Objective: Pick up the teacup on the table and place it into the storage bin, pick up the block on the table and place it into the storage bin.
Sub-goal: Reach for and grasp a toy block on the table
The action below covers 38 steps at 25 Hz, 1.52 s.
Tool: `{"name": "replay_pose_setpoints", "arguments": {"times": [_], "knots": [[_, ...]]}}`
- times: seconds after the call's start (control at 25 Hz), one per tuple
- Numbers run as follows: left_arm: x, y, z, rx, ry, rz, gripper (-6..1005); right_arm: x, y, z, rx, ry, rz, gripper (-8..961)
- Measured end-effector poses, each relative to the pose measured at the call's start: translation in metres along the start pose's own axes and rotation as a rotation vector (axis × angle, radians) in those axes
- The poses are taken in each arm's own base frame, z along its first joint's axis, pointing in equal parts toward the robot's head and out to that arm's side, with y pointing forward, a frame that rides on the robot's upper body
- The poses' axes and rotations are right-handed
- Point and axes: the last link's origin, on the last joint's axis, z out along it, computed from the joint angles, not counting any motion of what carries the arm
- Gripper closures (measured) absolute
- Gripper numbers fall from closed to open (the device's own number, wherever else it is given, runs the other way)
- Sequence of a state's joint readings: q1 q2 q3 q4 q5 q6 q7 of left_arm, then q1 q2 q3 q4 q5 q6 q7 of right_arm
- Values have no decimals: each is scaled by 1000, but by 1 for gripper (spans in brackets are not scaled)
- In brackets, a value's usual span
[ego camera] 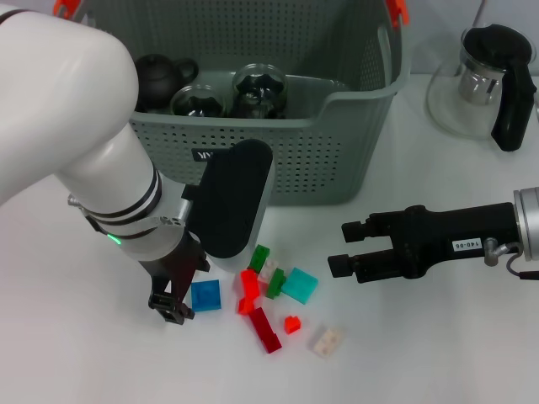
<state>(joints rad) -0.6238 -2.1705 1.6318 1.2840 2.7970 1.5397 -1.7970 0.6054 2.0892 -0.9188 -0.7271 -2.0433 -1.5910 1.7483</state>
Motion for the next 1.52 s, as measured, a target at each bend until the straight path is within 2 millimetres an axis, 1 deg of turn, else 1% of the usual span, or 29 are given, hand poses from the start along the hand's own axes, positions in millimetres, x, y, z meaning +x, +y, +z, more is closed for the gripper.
{"name": "replay_pose_setpoints", "arguments": {"times": [0.12,0.32,0.56,0.76,0.92,1.32,1.52], "knots": [[0,0,0,1,-2,-6,519,0,0,0,-1,0,-1,130],[2,-1,-1,-4,-3,-59,295,0,1,1,-2,-1,-1,130],[5,3,-1,-35,-4,-144,268,1,1,1,-1,-2,1,130],[8,2,-1,-35,9,-194,269,0,0,1,1,-2,-4,129],[10,1,-1,-36,24,-200,271,-2,0,2,2,-2,-7,129],[10,-7,9,-26,17,-227,275,0,0,1,4,-2,-4,130],[9,-9,10,-25,13,-232,276,0,0,1,4,-2,-2,131]]}}
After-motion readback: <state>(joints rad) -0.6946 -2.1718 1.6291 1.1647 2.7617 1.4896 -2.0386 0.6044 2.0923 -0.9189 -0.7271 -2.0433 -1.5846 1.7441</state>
